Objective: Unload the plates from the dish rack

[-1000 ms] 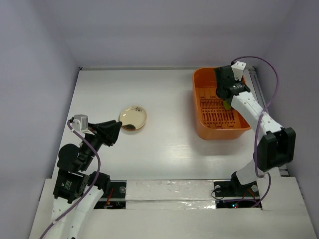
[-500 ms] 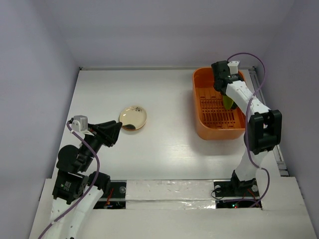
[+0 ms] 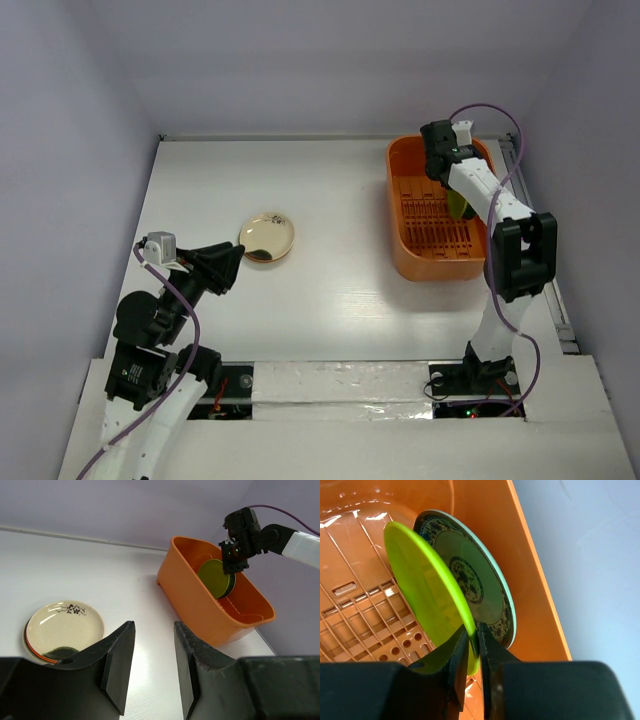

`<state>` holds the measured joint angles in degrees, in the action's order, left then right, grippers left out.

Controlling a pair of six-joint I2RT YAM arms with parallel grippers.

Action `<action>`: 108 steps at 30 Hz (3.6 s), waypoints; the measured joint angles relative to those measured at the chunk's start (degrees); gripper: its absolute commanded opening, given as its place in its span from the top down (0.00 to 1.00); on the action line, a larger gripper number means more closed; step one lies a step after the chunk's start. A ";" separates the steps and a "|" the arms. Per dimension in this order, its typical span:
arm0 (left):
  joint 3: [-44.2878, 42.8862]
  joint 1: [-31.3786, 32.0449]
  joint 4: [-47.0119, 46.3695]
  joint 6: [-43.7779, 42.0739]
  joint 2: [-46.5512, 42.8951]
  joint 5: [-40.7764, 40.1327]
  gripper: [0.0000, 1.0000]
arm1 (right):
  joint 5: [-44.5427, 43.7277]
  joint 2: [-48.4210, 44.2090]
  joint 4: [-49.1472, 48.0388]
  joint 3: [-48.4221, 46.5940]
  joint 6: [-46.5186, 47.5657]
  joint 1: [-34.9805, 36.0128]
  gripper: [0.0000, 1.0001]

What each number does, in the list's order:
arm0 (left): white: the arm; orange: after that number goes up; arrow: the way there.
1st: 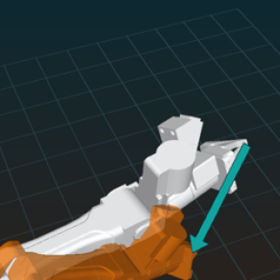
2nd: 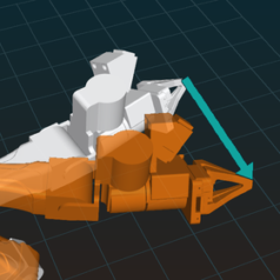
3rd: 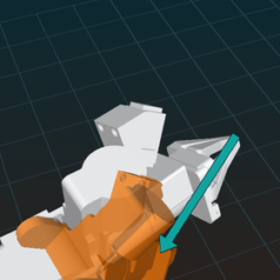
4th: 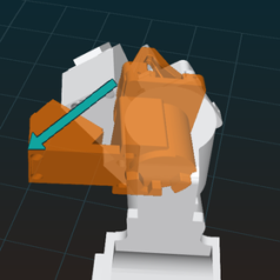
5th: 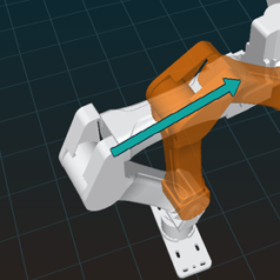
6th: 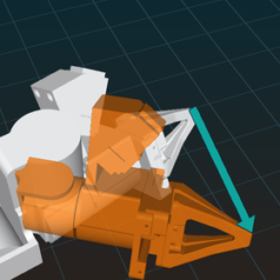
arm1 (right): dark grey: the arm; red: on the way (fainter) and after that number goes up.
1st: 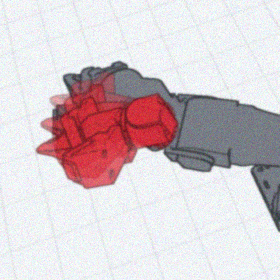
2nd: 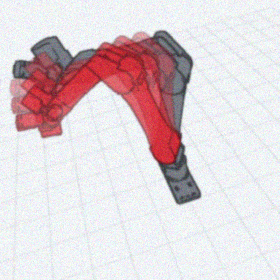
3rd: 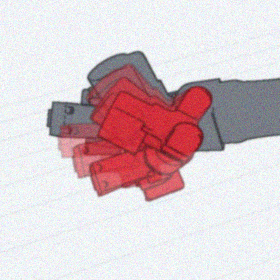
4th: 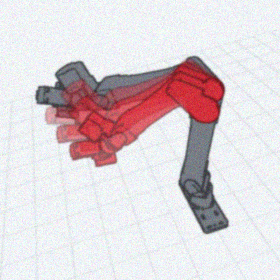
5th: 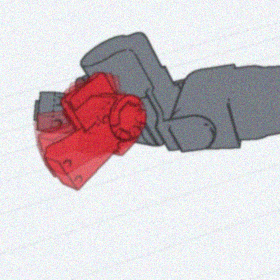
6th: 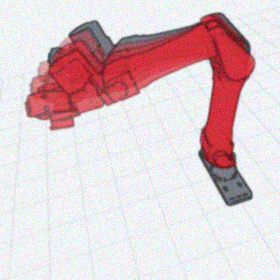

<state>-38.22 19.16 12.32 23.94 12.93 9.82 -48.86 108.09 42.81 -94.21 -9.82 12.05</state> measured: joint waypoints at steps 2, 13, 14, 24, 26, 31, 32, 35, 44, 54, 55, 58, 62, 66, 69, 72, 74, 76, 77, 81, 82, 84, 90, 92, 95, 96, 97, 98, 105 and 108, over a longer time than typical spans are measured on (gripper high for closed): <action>0.00 0.00 0.02 0.02 0.00 0.02 0.66 | -0.04 -0.04 0.02 0.00 0.46 0.02 0.85; 0.00 0.00 0.00 0.02 0.02 0.04 0.66 | -0.74 -6.56 0.37 -0.17 2.10 3.10 1.00; 0.00 0.00 0.00 0.02 0.02 0.02 0.66 | -0.94 -7.65 0.55 -0.33 2.10 3.76 1.00; 0.00 0.00 0.00 0.02 0.02 -0.02 0.66 | -4.70 -17.53 5.07 -7.21 0.57 13.57 1.00; 0.00 0.00 0.00 0.02 0.07 -0.02 0.66 | -5.55 -19.37 4.92 -8.87 -0.22 18.23 1.00; 0.00 -0.04 0.09 0.02 0.57 -0.37 0.66 | 0.85 -20.11 -1.55 -8.59 -4.20 30.08 1.00; 0.00 -0.04 0.20 0.02 0.72 -0.50 0.66 | 3.63 -19.71 -3.82 -7.39 -5.40 31.21 1.00; 0.00 -0.04 0.52 0.02 0.81 -0.94 0.66 | 14.40 -17.29 -12.20 -1.88 -10.14 32.33 1.00; 0.00 -0.20 0.81 0.02 0.81 -1.36 0.66 | 40.50 -0.72 -30.62 4.98 -24.83 32.96 1.00; 0.00 -0.52 0.81 0.13 0.81 -1.33 0.65 | 48.70 7.65 -38.47 6.69 -32.76 34.95 0.90; 0.00 -0.52 0.81 0.13 0.81 -1.33 0.65 | 48.72 7.69 -38.47 6.95 -33.11 35.17 0.88; 0.00 -0.52 0.81 0.13 0.81 -1.31 0.65 | 48.65 7.91 -38.56 6.99 -33.68 35.74 0.82; 0.00 -0.52 0.81 0.15 0.81 -1.31 0.65 | 47.74 7.91 -39.01 7.50 -34.14 36.46 0.66; 0.00 -0.52 0.81 0.15 0.81 -1.31 0.65 | 46.27 7.91 -38.34 8.52 -34.05 36.74 0.49; 0.00 -0.52 0.81 0.15 0.81 -1.31 0.65 | 44.46 7.80 -37.00 8.87 -33.57 36.79 0.48; 0.00 -0.52 0.81 0.15 0.81 -1.31 0.65 | 41.46 6.49 -34.62 9.40 -32.37 36.79 0.44; 0.00 -0.52 0.79 0.15 0.81 -1.29 0.65 | 38.80 3.89 -32.46 10.60 -31.61 36.79 0.45; 0.00 -0.52 0.79 0.15 0.81 -1.29 0.65 | 35.45 0.04 -30.51 11.82 -30.10 36.76 0.62; 0.00 -0.52 0.81 0.15 0.81 -1.29 0.65 | 33.31 -2.23 -29.40 12.44 -29.42 36.76 0.72; 0.00 -0.52 0.79 0.15 0.79 -1.14 0.65 | 24.20 -12.63 -25.29 14.29 -26.56 35.17 1.00; 0.00 -0.52 0.76 0.13 0.76 -1.05 0.65 | 21.99 -15.34 -24.44 14.75 -25.79 33.94 1.00; 0.00 -0.52 0.76 0.13 0.66 -0.83 0.65 | 17.49 -20.65 -22.82 16.28 -24.02 29.57 1.00; 0.00 -0.42 0.74 0.15 -0.81 -0.70 0.65 | 4.94 -28.57 -14.93 19.32 -19.87 12.15 0.75; 0.00 0.00 0.79 0.13 -1.22 -0.70 0.64 | 2.99 -28.72 -12.24 19.52 -18.47 8.76 0.64; 0.00 0.68 0.76 0.13 -1.62 -0.68 0.64 | 1.62 -27.45 -9.75 19.47 -16.04 4.50 0.58; 0.00 0.74 0.76 0.13 -1.66 -0.70 0.64 | 1.42 -26.64 -9.25 19.30 -15.23 3.50 0.58; 0.00 0.87 0.79 0.15 -1.66 -0.72 0.64 | 1.25 -25.22 -8.39 18.69 -14.34 2.32 0.57; 0.00 1.03 0.79 0.13 -1.66 -0.72 0.63 | 1.27 -23.78 -8.07 18.01 -13.68 1.42 0.57; 0.00 1.14 0.79 0.13 -2.21 -0.79 0.62 | 1.62 -11.56 -6.86 13.35 -9.03 -3.26 0.57; 0.00 1.14 0.79 0.13 -2.27 -0.81 0.62 | 2.43 -9.44 -6.78 13.25 -7.63 -4.33 0.58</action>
<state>-38.22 20.29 13.10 24.08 10.66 9.02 -46.44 98.65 36.03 -80.97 -17.45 7.73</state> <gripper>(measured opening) 0.375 0.425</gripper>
